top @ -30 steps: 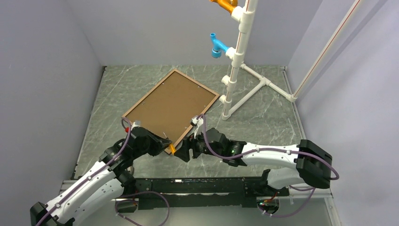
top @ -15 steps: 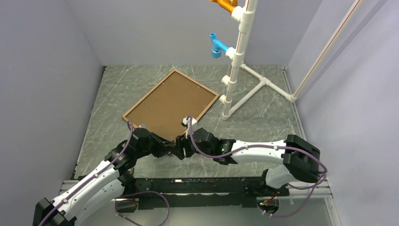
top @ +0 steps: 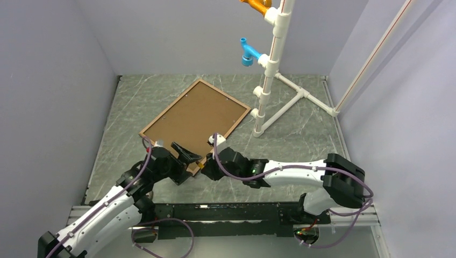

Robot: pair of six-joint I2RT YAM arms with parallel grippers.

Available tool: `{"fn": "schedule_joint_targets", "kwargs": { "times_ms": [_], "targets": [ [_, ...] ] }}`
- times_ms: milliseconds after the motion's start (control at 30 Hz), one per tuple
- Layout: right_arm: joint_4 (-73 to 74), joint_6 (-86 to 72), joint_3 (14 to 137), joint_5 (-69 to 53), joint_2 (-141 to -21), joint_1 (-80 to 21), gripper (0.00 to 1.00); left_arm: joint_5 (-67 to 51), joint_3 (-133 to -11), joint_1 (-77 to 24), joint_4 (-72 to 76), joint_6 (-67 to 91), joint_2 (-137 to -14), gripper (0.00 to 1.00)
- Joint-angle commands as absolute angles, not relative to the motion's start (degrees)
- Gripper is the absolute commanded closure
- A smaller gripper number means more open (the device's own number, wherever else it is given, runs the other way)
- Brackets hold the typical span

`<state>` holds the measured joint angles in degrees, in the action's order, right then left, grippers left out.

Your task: Take the photo out of the frame

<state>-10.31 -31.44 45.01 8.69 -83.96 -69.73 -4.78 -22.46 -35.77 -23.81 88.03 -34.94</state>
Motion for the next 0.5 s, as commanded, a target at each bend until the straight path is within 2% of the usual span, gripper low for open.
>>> {"fn": "schedule_joint_targets", "kwargs": {
  "times_ms": [0, 100, 200, 367, 467],
  "targets": [
    [-8.1, -29.3, 43.3, 0.5, -78.8, -64.8, 1.0, 3.0, -27.7, -35.0, -30.4, 73.1, -31.6, 0.01],
    [-5.0, -27.7, 42.3, -11.6, -76.6, -58.7, 1.0, 4.6, -29.1, -34.8, -29.8, 60.1, -29.0, 0.01],
    [-2.5, -25.0, 42.0, -27.7, -75.8, -50.1, 1.0, -0.4, -29.1, -34.7, -23.7, 46.3, -27.1, 0.0],
    [11.4, -15.6, 46.6, -43.2, -77.6, -45.4, 1.0, -11.2, -32.1, -34.7, -16.9, 29.3, -31.6, 0.01],
    [14.5, -11.8, 47.3, -49.1, -78.6, -45.3, 1.0, -25.1, -36.4, -34.7, -14.9, 21.9, -40.0, 0.01]
  ]
}}
